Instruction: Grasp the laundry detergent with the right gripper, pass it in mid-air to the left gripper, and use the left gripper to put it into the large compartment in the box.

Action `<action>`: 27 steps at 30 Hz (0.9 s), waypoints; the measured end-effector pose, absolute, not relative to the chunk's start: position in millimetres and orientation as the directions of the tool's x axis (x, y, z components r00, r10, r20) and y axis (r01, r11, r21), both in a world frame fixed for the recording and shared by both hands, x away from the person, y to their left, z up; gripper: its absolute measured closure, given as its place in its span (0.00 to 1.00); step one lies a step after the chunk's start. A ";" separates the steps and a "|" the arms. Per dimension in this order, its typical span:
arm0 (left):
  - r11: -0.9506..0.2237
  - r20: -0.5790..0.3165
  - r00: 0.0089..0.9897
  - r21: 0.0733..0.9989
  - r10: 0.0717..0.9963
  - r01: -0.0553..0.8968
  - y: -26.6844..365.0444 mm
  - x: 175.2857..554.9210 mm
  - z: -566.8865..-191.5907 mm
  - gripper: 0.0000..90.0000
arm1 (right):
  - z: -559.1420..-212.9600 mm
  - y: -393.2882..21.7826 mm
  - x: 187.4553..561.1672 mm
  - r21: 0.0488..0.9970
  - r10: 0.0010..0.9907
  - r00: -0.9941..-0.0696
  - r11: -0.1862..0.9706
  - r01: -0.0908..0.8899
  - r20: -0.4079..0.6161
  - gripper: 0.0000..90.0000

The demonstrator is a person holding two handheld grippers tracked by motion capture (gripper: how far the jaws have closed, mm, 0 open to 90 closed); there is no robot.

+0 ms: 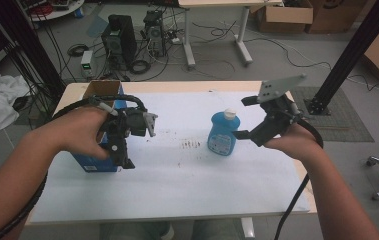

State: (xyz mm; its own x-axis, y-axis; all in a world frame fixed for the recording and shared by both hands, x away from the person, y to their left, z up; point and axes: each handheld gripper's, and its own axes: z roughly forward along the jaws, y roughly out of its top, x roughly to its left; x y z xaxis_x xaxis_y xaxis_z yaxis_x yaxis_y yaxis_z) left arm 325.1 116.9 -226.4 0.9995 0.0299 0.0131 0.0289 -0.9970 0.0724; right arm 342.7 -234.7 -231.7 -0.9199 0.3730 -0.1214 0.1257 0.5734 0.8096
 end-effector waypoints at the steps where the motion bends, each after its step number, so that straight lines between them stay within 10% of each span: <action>1: -0.997 0.013 1.000 0.074 0.028 0.027 116.9 325.3 -226.4 0.00 | -234.8 -240.4 342.0 0.817 0.386 -0.916 0.560 0.137 -0.111 0.00; 27: -0.996 0.005 1.000 0.080 0.028 0.028 123.0 328.0 -231.9 0.00 | -350.8 -259.0 374.6 0.864 0.532 -0.846 0.436 0.251 -0.022 0.00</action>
